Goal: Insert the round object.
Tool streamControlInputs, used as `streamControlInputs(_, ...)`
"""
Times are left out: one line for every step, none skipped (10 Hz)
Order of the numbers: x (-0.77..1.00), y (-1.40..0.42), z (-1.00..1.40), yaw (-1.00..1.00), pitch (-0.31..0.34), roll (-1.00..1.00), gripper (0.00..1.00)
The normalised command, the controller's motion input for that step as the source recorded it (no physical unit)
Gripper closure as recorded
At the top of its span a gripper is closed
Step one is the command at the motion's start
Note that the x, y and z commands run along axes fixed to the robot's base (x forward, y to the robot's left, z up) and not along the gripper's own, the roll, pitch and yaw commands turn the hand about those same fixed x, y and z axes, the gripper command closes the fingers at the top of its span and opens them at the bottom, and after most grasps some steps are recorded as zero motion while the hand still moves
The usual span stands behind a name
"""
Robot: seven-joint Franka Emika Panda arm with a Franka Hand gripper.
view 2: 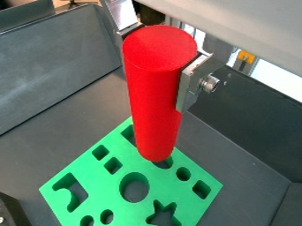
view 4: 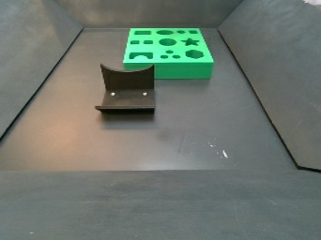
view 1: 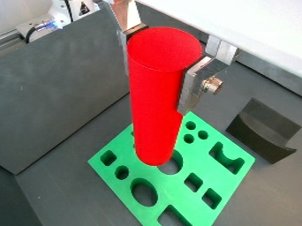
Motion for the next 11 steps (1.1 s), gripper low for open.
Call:
streamControlInputs(0.02, 0.00, -0.06, 0.02, 0.040, 0.05, 1.00)
streamControlInputs(0.03, 0.00, -0.39, 0.04, -0.034, 0.04, 1.00)
streamControlInputs(0.00, 0.06, -0.75, 0.03, -0.154, 0.20, 1.00)
streamControlInputs(0.00, 0.05, -0.72, 0.00, -0.127, 0.25, 1.00)
streamControlInputs(0.00, 0.01, -0.72, 0.00, -0.114, 0.27, 1.00)
streamControlInputs(0.00, 0.00, -0.61, 0.00, -0.059, 0.37, 1.00)
streamControlInputs(0.00, 0.00, -0.56, 0.00, -0.026, 0.41, 1.00)
streamControlInputs(0.03, 0.00, -0.59, -0.01, -0.007, 0.33, 1.00)
streamControlInputs(0.05, 0.04, -0.43, -0.02, -0.050, 0.08, 1.00)
streamControlInputs(0.11, 0.19, -0.16, 0.00, 0.000, -0.05, 1.00)
streamControlInputs(0.11, 0.20, -0.18, 0.00, 0.000, -0.01, 1.00)
